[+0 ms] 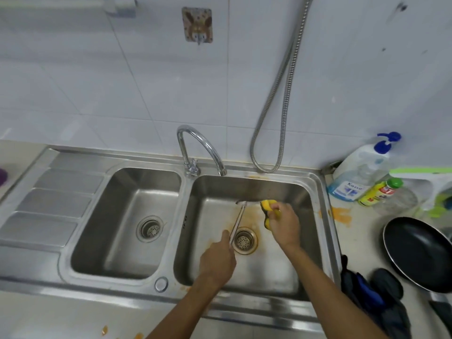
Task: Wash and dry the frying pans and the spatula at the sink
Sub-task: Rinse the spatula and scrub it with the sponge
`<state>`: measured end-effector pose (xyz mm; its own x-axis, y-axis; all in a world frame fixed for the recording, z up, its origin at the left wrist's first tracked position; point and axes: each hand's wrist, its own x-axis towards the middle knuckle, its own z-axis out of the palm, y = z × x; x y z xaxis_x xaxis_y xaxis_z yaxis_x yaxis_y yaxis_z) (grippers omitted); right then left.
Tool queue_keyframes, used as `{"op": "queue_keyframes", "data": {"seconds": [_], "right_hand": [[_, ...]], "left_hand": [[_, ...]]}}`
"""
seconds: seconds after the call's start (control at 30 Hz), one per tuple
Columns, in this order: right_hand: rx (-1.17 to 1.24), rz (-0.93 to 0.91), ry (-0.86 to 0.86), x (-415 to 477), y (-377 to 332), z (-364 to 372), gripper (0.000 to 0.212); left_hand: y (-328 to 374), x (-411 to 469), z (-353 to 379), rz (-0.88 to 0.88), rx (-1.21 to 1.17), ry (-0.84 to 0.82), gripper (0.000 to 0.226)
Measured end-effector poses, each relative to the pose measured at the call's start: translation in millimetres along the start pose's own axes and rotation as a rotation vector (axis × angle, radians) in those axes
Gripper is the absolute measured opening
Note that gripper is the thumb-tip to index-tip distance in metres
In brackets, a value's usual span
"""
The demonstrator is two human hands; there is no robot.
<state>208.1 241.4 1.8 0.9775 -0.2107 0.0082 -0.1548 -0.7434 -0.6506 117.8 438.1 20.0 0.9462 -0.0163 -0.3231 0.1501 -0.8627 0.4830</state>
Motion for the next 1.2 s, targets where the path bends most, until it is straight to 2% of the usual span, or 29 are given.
{"op": "queue_keyframes", "data": {"seconds": [0.1, 0.33, 0.4, 0.5, 0.53, 0.67, 0.77, 0.83, 0.9, 1.0, 1.1, 1.2], "right_hand": [[0.008, -0.13, 0.031, 8.1, -6.2, -7.3, 0.011], [-0.049, 0.093, -0.171, 57.0, -0.9, -16.3, 0.013], [-0.088, 0.017, -0.159, 49.0, -11.2, -11.4, 0.01], [-0.167, -0.23, -0.247, 16.3, -22.9, -3.2, 0.008], [-0.159, -0.25, -0.239, 15.0, -18.5, -4.0, 0.008], [-0.141, 0.09, -0.15, 34.9, 4.1, -16.6, 0.007], [-0.199, -0.016, -0.215, 21.4, 0.0, -17.3, 0.008], [-0.175, -0.112, -0.285, 14.9, -0.8, -15.0, 0.023], [-0.197, -0.105, -0.315, 29.4, 10.0, -13.6, 0.043], [-0.266, -0.041, -0.297, 41.2, 19.6, -9.7, 0.026], [-0.227, -0.172, -0.219, 21.4, -8.4, -7.0, 0.017], [-0.224, -0.249, -0.234, 14.1, -15.5, -2.7, 0.016]], "left_hand": [[-3.0, -5.0, 9.0, 0.062, 0.198, -0.007, 0.039], [3.3, -17.3, 10.7, 0.236, 0.392, -0.047, 0.035], [3.7, -15.2, 10.3, 0.218, 0.391, -0.034, 0.034], [0.4, -11.7, 11.5, 0.196, 0.406, -0.003, 0.034], [0.3, -11.5, 12.2, 0.199, 0.427, -0.008, 0.035], [-1.7, -18.1, 19.0, 0.196, 0.388, -0.016, 0.038], [-9.2, -14.9, 16.6, 0.18, 0.331, 0.005, 0.037], [-14.6, -10.8, 15.5, 0.19, 0.318, 0.013, 0.033], [-13.4, -10.5, 10.9, 0.208, 0.343, 0.004, 0.03], [-10.5, -10.6, 8.8, 0.224, 0.355, -0.008, 0.033], [-10.1, -8.7, 9.1, 0.221, 0.337, -0.005, 0.032], [-13.5, -10.4, 11.3, 0.239, 0.344, -0.014, 0.031]]}}
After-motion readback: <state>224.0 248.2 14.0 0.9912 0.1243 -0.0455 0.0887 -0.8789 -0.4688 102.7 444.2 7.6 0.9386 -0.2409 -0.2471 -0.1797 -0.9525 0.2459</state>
